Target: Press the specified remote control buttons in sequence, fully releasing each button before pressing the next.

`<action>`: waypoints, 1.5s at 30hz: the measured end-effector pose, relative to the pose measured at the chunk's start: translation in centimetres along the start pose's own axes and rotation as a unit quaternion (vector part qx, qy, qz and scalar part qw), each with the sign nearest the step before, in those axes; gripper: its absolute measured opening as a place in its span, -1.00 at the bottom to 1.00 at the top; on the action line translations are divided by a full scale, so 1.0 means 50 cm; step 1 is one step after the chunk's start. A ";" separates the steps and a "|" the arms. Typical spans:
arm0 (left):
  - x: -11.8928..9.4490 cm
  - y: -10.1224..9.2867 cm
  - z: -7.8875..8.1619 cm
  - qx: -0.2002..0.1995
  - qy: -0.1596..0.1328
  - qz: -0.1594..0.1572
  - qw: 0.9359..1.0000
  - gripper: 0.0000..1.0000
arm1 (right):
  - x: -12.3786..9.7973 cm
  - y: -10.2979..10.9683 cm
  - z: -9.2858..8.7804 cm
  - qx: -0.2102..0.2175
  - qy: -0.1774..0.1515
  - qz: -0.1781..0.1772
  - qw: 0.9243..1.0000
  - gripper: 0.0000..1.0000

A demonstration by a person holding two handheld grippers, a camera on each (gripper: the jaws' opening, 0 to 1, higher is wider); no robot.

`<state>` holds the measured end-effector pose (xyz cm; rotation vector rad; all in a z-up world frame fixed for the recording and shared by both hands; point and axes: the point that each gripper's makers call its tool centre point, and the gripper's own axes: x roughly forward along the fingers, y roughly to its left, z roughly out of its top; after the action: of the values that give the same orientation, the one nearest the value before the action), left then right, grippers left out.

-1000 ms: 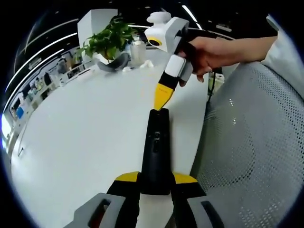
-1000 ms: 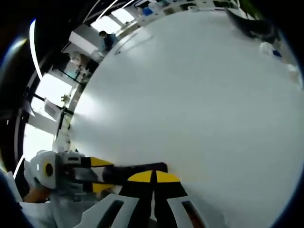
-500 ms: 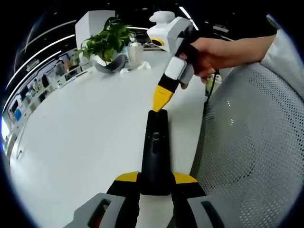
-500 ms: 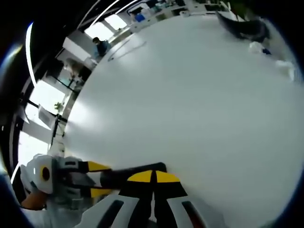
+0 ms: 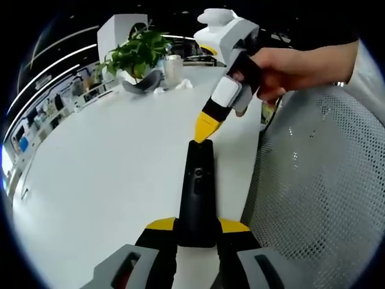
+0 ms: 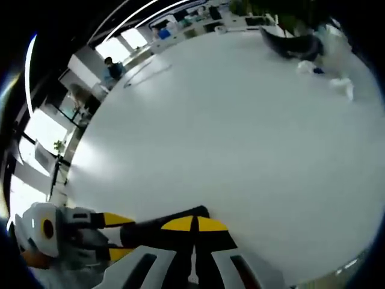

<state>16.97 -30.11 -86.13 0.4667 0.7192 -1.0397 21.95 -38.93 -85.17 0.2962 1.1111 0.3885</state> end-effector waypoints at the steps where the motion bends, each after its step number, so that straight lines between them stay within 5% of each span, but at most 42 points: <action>1: 0.000 0.000 0.000 0.003 0.000 0.000 1.000 -0.52 | 0.000 0.000 0.001 0.002 -0.001 -0.001 1.000 -1.00; 12: -0.001 -0.002 0.002 -0.001 0.005 -0.003 1.000 -0.52 | -0.003 -0.001 0.002 0.005 -0.033 -0.001 0.999 -1.00; 25: 0.002 0.001 0.003 0.009 0.009 -0.021 1.000 -0.51 | -0.004 0.001 0.003 -0.004 -0.024 0.002 1.000 -1.00; 36: 0.001 0.004 0.003 0.015 0.003 -0.026 1.000 -0.51 | -0.002 0.001 0.007 0.028 -0.014 0.011 0.999 -1.00; 40: 0.002 0.006 0.003 0.015 0.003 -0.026 1.000 -0.51 | -0.003 0.021 0.010 0.028 -0.014 0.036 0.999 -1.00; 45: 0.003 0.005 0.002 0.016 0.002 -0.027 1.000 -0.51 | 0.003 0.024 -0.005 0.025 0.010 0.033 0.999 -1.00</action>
<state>17.29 -30.16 -86.15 0.4794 0.7230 -1.1015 21.60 -37.79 -84.92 0.3749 1.1332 0.4225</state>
